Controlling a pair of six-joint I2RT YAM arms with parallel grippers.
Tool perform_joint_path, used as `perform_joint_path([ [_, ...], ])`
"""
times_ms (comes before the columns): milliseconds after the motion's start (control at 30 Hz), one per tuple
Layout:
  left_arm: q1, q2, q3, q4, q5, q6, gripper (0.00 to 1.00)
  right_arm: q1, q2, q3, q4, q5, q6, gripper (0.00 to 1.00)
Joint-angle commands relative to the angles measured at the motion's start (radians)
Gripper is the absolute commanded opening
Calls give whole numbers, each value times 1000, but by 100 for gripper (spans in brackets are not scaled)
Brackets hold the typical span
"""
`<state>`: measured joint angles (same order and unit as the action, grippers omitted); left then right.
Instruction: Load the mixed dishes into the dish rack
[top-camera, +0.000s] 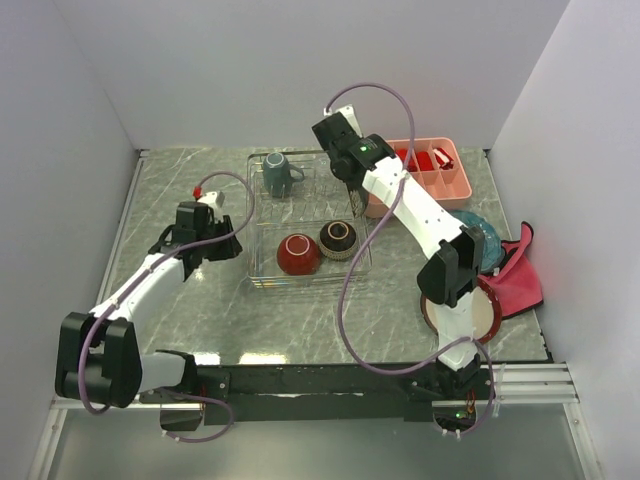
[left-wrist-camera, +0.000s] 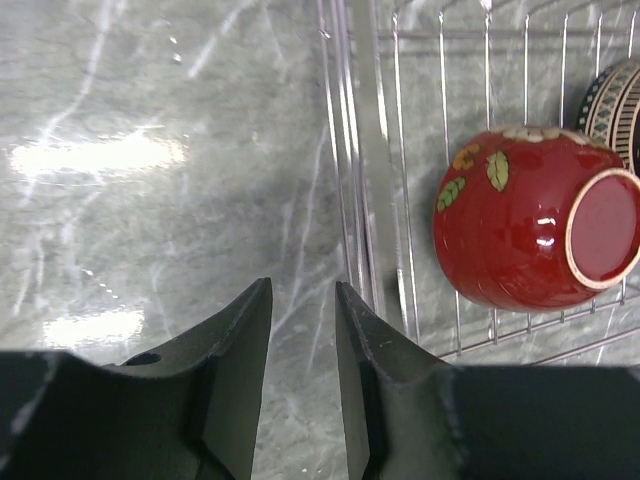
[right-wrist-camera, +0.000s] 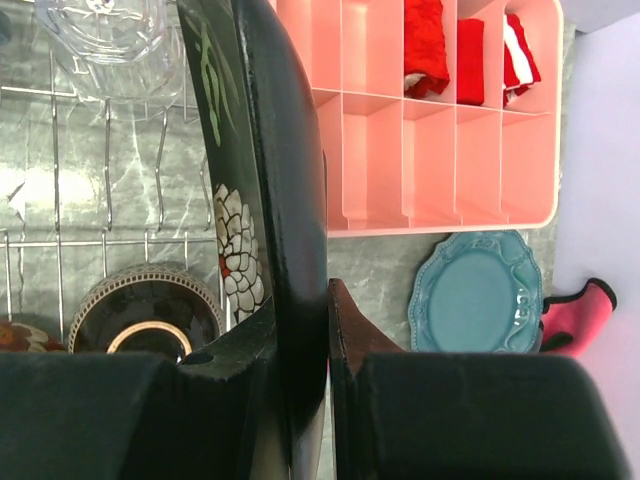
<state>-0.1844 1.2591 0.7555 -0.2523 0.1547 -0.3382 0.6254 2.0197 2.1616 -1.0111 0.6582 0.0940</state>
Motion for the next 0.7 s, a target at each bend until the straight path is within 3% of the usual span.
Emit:
perform_joint_path([
  [0,20,-47,-21,34,9,-13,37,-27,-9,84,69,130,-2,0],
  [300,43,-118,-73,56,29,-24,37,-7,-25,67,-12,205,209,0],
  [667,59,-127,-64,38,40,-27,36,-9,13,43,-58,199,296,0],
])
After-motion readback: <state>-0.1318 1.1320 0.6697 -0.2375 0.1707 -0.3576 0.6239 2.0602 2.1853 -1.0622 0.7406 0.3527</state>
